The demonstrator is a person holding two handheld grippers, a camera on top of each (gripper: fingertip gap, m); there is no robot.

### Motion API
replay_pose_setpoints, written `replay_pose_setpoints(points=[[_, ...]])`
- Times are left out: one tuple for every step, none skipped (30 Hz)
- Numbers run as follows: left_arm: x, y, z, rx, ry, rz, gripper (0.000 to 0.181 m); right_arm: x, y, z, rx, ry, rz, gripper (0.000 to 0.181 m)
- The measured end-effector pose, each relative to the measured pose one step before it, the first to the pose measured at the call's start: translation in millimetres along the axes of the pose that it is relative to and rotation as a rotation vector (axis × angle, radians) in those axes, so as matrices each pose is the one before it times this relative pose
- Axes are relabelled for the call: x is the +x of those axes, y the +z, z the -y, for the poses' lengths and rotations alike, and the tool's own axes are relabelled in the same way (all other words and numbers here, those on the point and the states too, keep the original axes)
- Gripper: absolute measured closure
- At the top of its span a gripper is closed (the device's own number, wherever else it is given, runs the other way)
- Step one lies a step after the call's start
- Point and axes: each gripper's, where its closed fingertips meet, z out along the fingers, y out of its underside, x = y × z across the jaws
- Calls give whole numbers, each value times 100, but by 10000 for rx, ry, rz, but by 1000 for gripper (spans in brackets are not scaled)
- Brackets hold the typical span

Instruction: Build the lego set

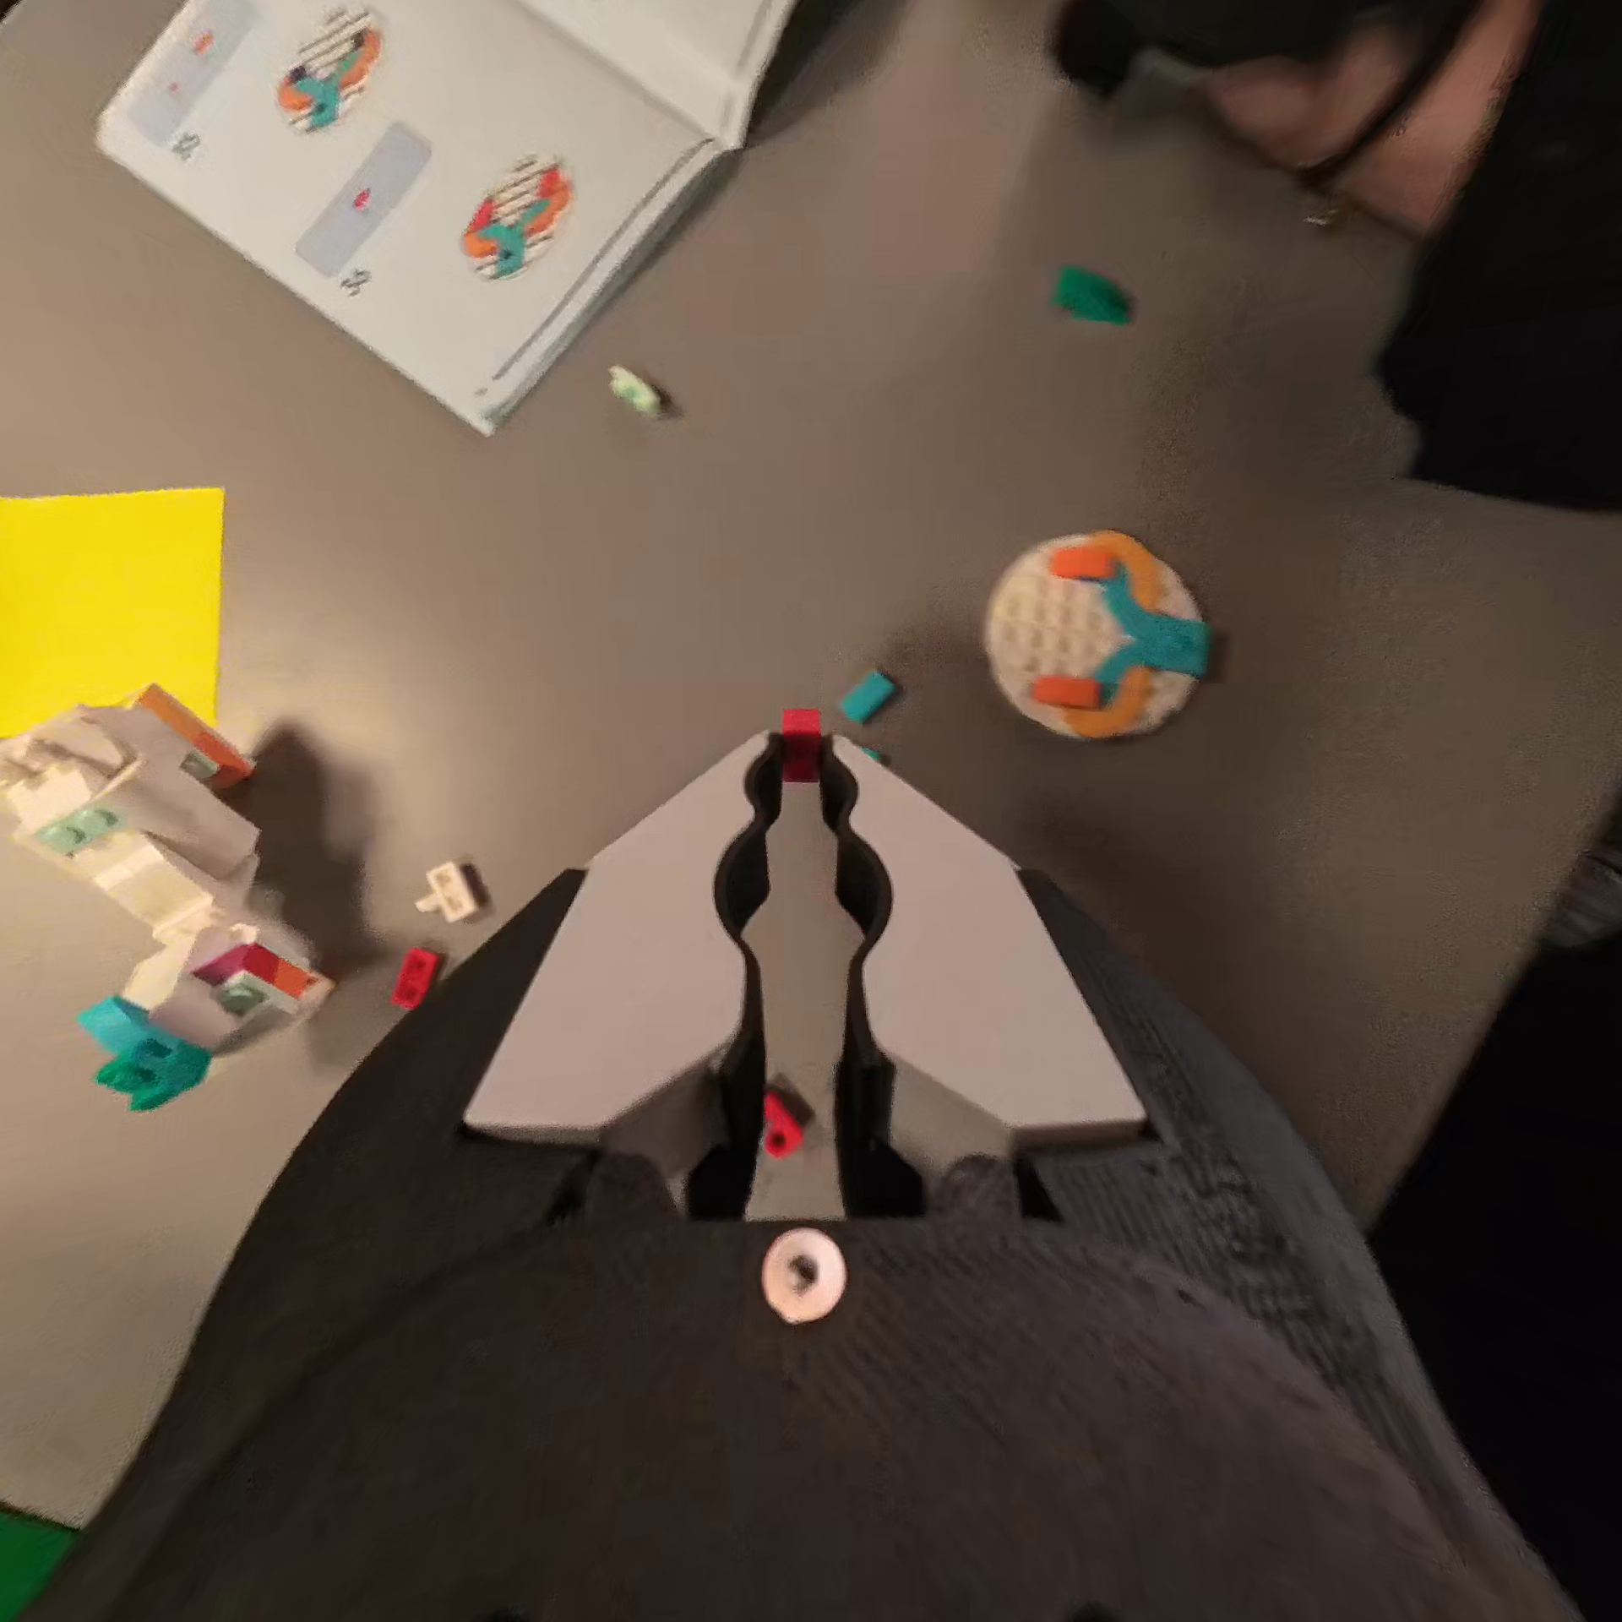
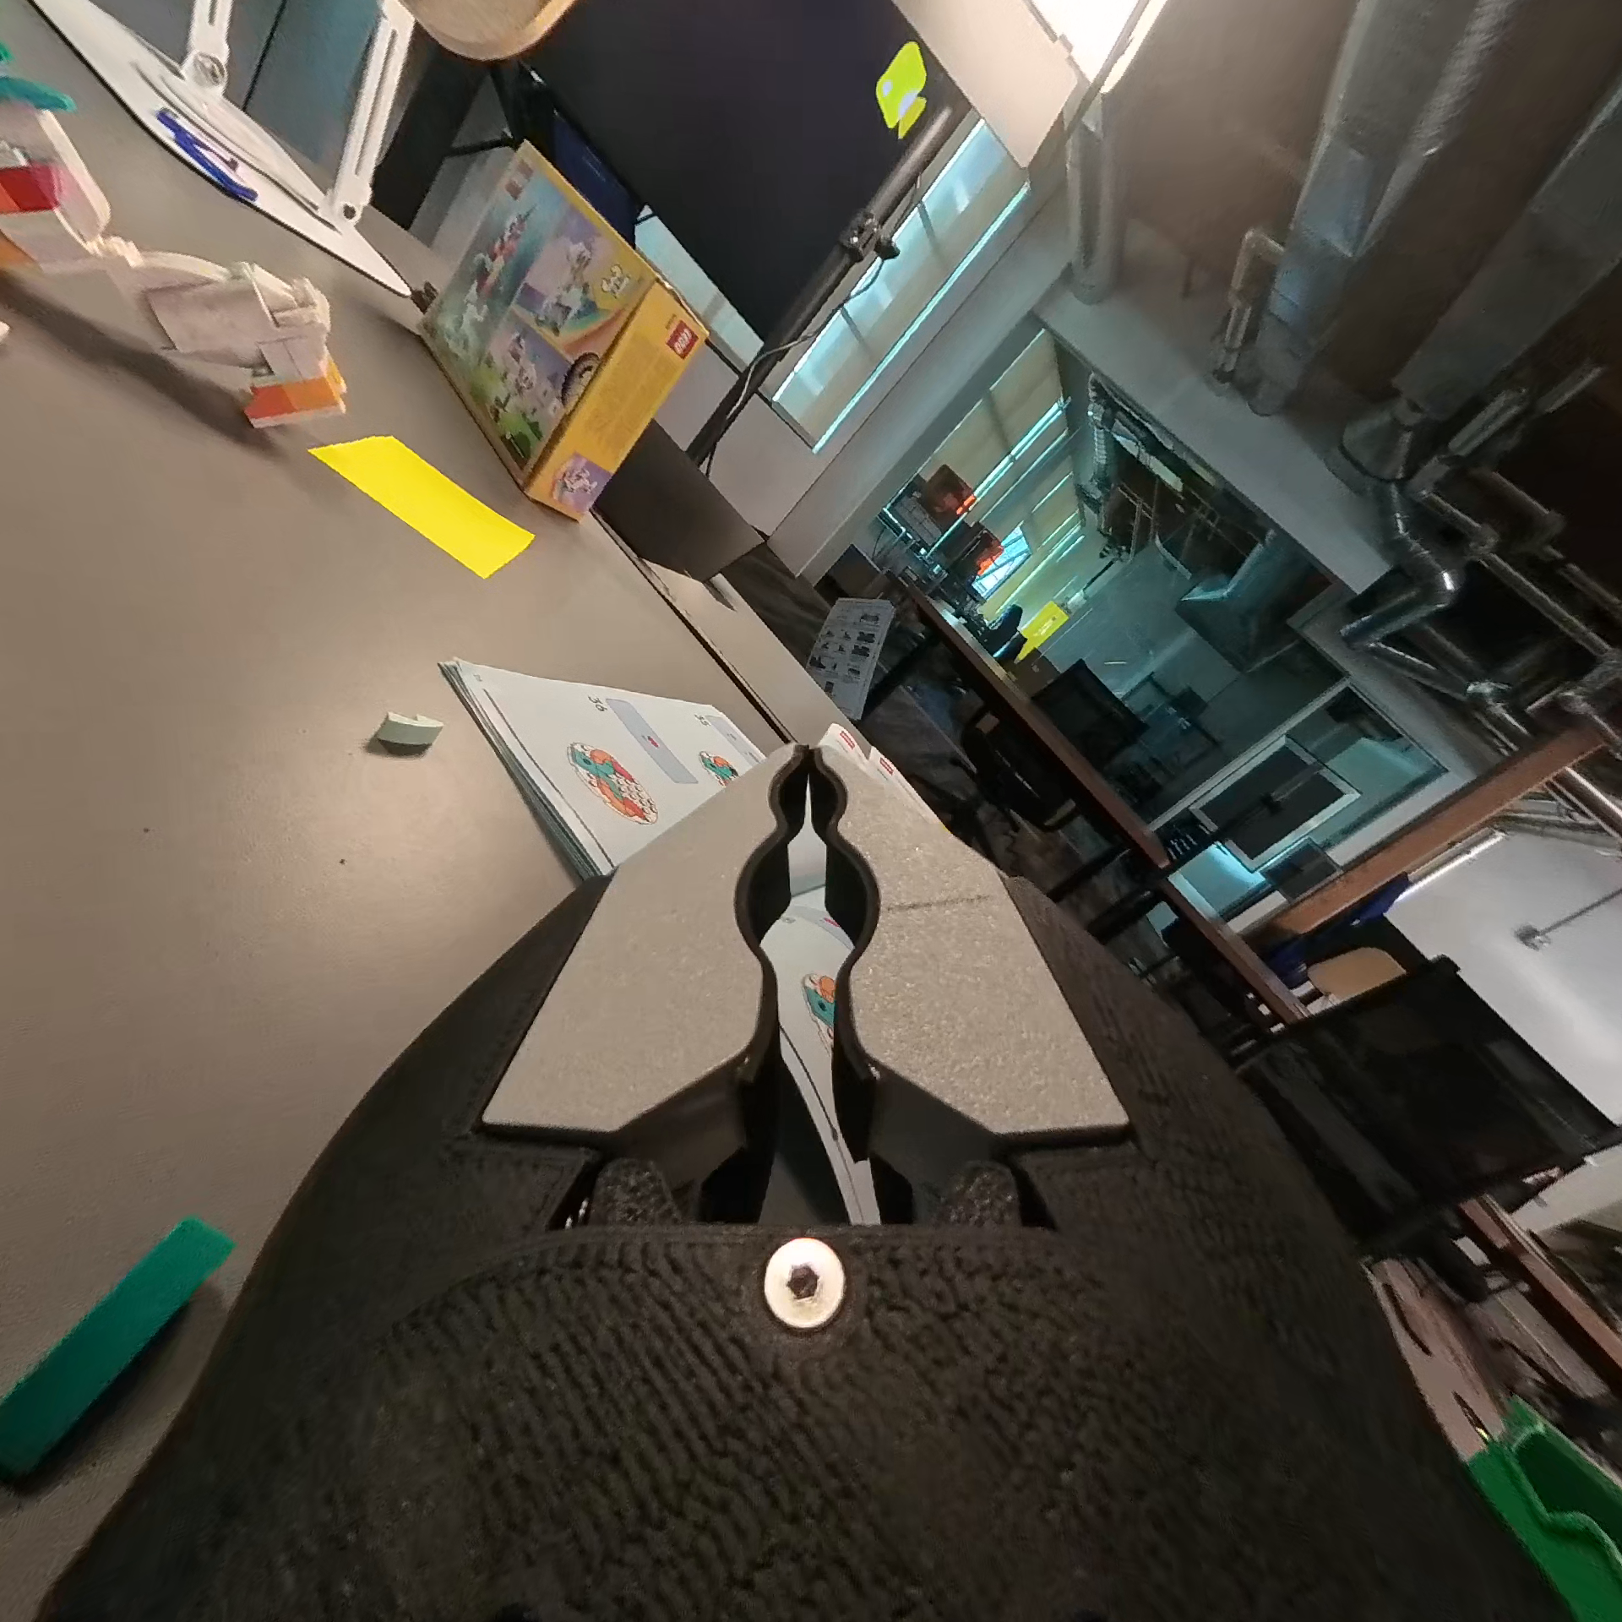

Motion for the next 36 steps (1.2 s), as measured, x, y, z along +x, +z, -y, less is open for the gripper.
replay_pose_setpoints(points=[[-875, 654, 171, 18, -257, 236, 174, -37, -25, 113, 48, 35, 20, 181], [-620, 544, 178, 20, -306, 76, 174, -42, -17, 154, 69, 56, 26, 181], [-376, 548, -34, -130, -339, -60, 174, -50, -10, 153, 71, 49, 38, 181], [-349, 583, -304, -281, -266, -29, 174, -56, 8, 96, 48, 31, 36, 181], [-368, 549, -328, -242, -124, 64, 174, -88, 51, 17, 6, 8, 48, 181], [-359, 500, -372, -230, -20, 134, 174, -111, 67, -39, -29, -19, 48, 181], [-300, 416, -401, -231, 19, 150, 174, -116, 64, -33, -30, -44, 48, 181], [-207, 335, -342, -173, 44, 129, 174, -145, 38, 23, -8, -55, 58, 181], [-89, 257, -279, -112, 45, 81, 174, -156, 27, 79, 17, -58, 54, 181], [-34, 205, -282, -96, 21, 53, 174, -147, 5, 95, 24, -62, 47, 181], [-31, 186, -271, -76, 8, 39, 173, -122, 14, 67, 10, -59, 33, 181], [-14, 34, 27, 126, -33, 9, 171, -85, -4, 65, 8, -50, 13, 181], [-22, -17, -141, 11, -87, -10, 168, -30, -15, 67, 26, -34, -14, 181], [-48, -80, -59, 47, -123, -6, 165, 91, -19, 103, 54, -8, -79, 180], [-94, -110, -132, 10, -144, 21, 160, 341, -47, 112, 58, 13, -237, 175], [-84, -147, -130, 30, -140, 33, 159, 654, -50, 98, 53, 12, -433, 161], [-8, -231, -55, 108, -102, 22, 157, 712, -40, 91, 45, 0, -461, 149], [24, -323, 14, 183, -65, 36, 155, 821, -18, 76, 40, 16, -531, 131], [20, -375, 11, 202, -62, 55, 153, 825, 34, 9, -3, 10, -531, 119], [29, -421, 16, 204, -76, 53, 152, 597, 53, -108, -95, -7, -356, 103], [41, -438, 6, 226, -96, 44, 152, 411, 106, -123, -110, 48, -240, 86], [51, -447, 22, 234, -116, 22, 152, 292, 128, -184, -138, 84, -177, 73], [62, -436, -8, 225, -133, -1, 152, 153, 106, -260, -164, 54, -118, 65], [118, -415, -5, 229, -127, -41, 152, 92, 98, -240, -150, -15, -90, 58], [140, -401, -26, 210, -104, -59, 152, 14, 76, -200, -126, -89, -48, 54], [111, -398, -32, 191, -85, -46, 152, -45, 37, -120, -98, -140, -8, 54], [86, -384, -28, 174, -72, -29, 152, -75, -27, -25, -51, -185, 6, 56], [36, -390, -29, 163, -69, 3, 152, -183, -79, 42, -21, -238, 67, 66], [24, -391, -20, 141, -46, 6, 152, -232, -97, 47, -22, -276, 73, 75], [-12, -381, -49, 115, -44, 31, 152, -312, -76, 81, -16, -311, 111, 87], [-49, -352, -28, 112, -37, 43, 152, -362, -67, 98, -25, -351, 115, 93], [-2, -340, -24, 95, -27, 10, 152, -361, -49, 97, -48, -400, 100, 99], [8, -301, -44, 65, -28, -11, 152, -446, -43, 119, -38, -456, 144, 105], [-72, -258, -40, 49, -40, 38, 152, -499, -37, 146, -17, -485, 166, 114], [-89, -225, -35, 35, -21, 51, 152, -391, -22, 153, -17, -471, 89, 118], [-52, -194, -55, 9, 8, 20, 152, -281, -8, 156, -26, -419, 45, 121]])
